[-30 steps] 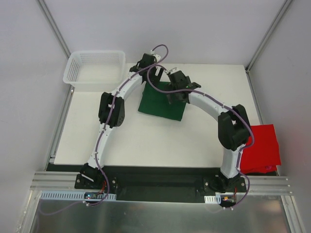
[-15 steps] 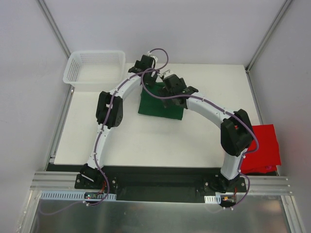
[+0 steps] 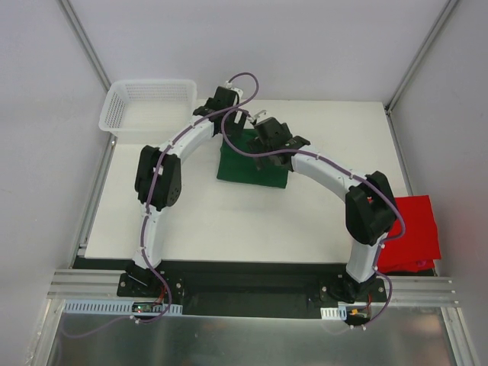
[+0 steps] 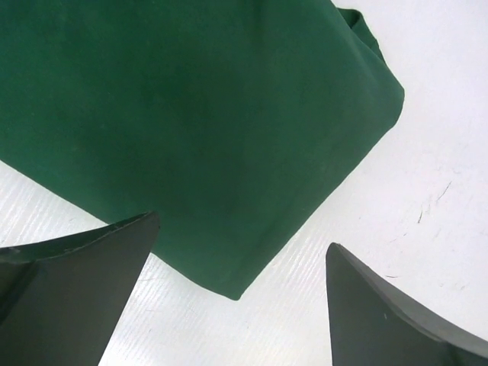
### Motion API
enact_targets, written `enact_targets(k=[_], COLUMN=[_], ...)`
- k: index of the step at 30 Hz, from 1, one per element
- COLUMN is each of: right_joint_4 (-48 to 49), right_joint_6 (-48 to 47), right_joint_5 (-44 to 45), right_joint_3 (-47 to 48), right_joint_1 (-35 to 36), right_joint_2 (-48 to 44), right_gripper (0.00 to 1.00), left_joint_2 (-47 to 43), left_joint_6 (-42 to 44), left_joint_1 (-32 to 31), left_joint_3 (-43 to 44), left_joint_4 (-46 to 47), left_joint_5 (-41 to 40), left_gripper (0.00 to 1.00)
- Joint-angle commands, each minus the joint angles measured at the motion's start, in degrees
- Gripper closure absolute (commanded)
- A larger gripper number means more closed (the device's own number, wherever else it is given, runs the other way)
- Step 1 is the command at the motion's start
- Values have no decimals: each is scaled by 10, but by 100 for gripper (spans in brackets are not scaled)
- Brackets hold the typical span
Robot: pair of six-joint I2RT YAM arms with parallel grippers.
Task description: Fold and stack the t-shirts
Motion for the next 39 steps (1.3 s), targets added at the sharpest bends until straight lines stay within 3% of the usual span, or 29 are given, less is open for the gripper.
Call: enact_targets(k=[1,11,20,26,32,39], right_joint_4=[11,-9,-36,-37,-37,-104], right_joint_6=[-4,5,13,17,25,42], right_joint_5=[11,-19,-36,-43,-42,-71], right_joint_3=[11,22,26,26,39,153], right_joint_1=[1,-2,0,0,-1,-8], right_joint_2=[5,-2,-9,-9,10,86], right_gripper=[4,4,4,4,4,4], left_joint_2=[-16,70,121,35,-118,-223], left_joint_6=[-16,24,-27,-77,-118,-178], left_joint_1=[-8,-3,24,19,-2,-29], left_joint_3=[-14,61,69,-6,-91,-150], left_joint_4=[-1,-6,-33,-38,-41,-74], left_joint_5=[37,8,70,63,2,-18], left_gripper=[1,1,1,1,1,1])
